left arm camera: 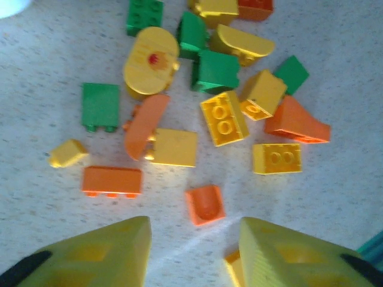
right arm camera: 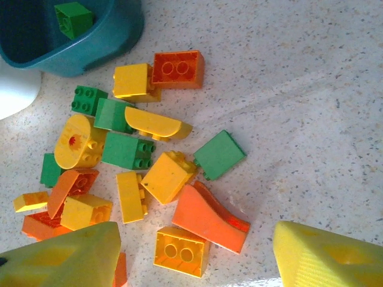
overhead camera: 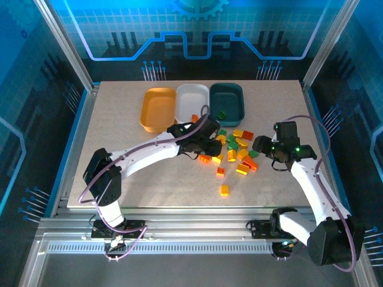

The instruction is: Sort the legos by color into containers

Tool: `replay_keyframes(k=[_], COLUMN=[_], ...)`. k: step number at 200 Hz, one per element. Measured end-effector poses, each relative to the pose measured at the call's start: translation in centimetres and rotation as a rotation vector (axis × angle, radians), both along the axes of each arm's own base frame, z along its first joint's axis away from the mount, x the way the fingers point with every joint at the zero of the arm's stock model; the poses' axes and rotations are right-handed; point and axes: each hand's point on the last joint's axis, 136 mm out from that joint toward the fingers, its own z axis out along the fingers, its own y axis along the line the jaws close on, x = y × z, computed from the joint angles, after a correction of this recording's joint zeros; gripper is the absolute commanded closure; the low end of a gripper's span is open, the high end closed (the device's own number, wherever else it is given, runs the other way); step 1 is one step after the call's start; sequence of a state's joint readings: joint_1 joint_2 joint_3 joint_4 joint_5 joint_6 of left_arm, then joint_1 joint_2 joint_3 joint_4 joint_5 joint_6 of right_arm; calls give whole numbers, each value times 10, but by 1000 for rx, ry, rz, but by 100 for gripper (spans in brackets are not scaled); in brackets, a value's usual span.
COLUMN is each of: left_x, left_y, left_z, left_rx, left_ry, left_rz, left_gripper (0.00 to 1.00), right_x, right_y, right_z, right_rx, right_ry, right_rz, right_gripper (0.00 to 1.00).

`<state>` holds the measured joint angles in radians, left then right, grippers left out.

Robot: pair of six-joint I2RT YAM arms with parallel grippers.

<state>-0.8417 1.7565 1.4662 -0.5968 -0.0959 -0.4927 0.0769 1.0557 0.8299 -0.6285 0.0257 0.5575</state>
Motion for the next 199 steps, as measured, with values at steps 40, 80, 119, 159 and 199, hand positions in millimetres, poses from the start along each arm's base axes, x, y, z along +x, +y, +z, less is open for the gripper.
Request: replay_keyframes(k=[40, 80, 119, 159, 199], left_x=[-1, 9, 16, 19, 23], left_y=[-8, -46, -41, -34, -35], left_z=[-27, -64, -90, -104, -109], left_rx=[-5, 90, 209, 275, 277], left_ry=[81, 103, 108, 119, 117], left_rz=[13, -50, -56, -59, -58], left_gripper=[30, 35, 30, 28, 28], right_x=[-3, -2, 1, 7, 11], right_y=[9, 10, 9, 7, 8], right_z=[-8, -14, -22, -32, -40], right_rx=[-3, -5, -4, -1, 3], right_ry=[25, 46, 63, 85, 105], right_rz=[34, 35, 36, 28, 31], right_gripper=[30, 30, 30, 30, 30])
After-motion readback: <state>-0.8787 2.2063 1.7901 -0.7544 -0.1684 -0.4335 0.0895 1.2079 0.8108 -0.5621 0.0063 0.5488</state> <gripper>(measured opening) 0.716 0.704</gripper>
